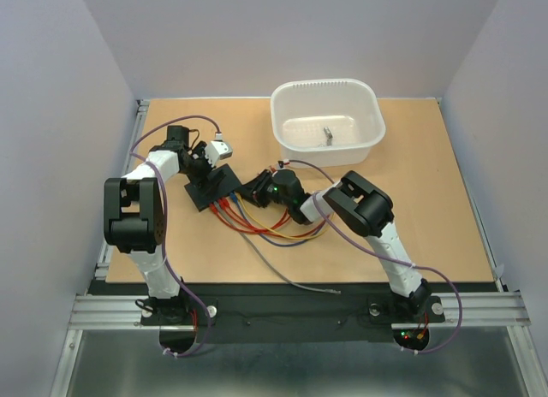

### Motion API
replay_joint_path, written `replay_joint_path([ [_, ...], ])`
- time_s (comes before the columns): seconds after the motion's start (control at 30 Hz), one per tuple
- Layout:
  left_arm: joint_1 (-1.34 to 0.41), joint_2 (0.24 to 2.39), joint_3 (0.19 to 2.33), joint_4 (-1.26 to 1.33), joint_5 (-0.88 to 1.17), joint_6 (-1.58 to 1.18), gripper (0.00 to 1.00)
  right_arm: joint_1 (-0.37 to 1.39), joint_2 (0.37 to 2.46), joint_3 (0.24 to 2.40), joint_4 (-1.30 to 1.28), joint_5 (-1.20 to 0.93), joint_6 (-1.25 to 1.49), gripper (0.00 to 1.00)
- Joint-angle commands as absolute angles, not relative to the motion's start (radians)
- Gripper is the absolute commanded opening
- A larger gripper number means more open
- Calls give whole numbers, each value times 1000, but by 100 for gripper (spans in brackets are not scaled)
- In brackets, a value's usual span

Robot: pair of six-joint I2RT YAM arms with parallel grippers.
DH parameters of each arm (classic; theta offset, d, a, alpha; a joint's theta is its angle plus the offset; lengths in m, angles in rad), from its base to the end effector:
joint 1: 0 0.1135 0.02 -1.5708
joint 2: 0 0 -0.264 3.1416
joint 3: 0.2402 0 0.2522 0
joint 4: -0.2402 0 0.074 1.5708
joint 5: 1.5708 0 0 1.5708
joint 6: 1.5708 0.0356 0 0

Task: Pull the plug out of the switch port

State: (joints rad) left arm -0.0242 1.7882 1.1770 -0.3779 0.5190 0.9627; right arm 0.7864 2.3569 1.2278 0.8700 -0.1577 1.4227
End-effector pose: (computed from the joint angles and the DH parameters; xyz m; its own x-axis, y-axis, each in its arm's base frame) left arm 0.3691 -0.0266 0.1922 -0.2363 0.7186 -0.6540 0.8532 0.4756 0.2142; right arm 0.3290 0.3375 0.0763 -0.8241 0.5570 -0.1028 0.0600 0.2664 0.9620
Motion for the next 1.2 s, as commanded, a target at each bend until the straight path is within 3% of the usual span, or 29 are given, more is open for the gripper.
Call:
replay_joint_path([
  [0.0,-28,1835,1169,-405,485,977,99,848,2505,1302,732,-58,1394,34],
  [0.43,-28,1833,1175,-391,491,963,99,848,2464,1229,732,-31,1371,31],
  [0.6,-28,1829,1169,-388,488,963,99,848,2474,1262,730,-28,1378,21],
  [0.8,-28,1825,1164,-387,495,956,99,848,2470,1255,730,-9,1373,0],
  [1.17,-107,1663,1100,-367,589,920,99,847,2392,1135,726,-37,1258,0],
])
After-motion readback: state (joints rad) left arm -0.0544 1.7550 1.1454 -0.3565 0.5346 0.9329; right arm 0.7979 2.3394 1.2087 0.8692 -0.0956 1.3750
